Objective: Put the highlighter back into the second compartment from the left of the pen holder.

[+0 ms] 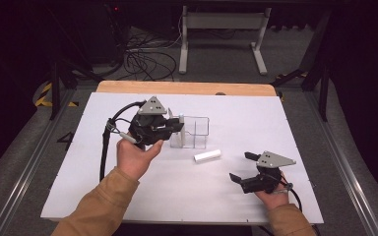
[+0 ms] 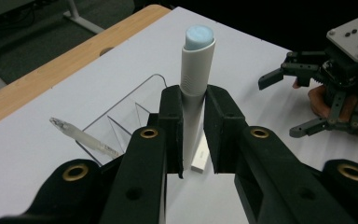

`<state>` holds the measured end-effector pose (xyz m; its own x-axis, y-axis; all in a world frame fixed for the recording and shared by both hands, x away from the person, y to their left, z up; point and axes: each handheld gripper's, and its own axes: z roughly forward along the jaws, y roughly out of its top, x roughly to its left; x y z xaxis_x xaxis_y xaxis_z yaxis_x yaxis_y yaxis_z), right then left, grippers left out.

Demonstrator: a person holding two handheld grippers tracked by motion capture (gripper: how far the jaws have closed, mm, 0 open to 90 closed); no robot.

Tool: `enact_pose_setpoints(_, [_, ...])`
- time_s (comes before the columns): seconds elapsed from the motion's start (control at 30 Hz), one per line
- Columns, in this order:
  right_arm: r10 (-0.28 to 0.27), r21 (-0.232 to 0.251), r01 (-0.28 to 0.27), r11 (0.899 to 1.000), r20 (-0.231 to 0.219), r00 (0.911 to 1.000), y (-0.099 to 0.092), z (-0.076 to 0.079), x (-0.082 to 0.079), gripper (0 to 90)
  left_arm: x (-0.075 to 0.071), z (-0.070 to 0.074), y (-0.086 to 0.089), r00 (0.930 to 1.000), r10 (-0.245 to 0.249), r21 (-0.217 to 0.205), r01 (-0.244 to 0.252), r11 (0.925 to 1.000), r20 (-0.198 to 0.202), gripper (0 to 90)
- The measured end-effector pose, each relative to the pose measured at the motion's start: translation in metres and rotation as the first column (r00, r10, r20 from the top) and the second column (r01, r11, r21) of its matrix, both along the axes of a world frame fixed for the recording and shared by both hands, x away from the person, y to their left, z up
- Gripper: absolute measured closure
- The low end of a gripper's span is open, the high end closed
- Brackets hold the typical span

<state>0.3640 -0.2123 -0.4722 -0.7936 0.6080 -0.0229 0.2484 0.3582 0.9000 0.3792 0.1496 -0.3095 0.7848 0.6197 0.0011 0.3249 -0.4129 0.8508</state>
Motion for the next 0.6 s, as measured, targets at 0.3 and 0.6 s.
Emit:
enact_pose_setpoints(0.3, [0.006, -0.001, -0.006, 1.000, 0.001, 1.0000, 0.001, 0.000, 0.000, 4.2, 0.016, 0.008, -0.002, 0.9998, 0.018, -0.033, -0.018, 0.9993, -0.002, 77.7])
enact_pose_setpoints(0.6, [0.009, 0.000, -0.009, 1.000, 0.002, 1.0000, 0.001, 0.000, 0.000, 4.2, 0.035, 0.011, -0.006, 0.9993, 0.038, -0.064, -0.038, 0.9972, -0.009, 77.7])
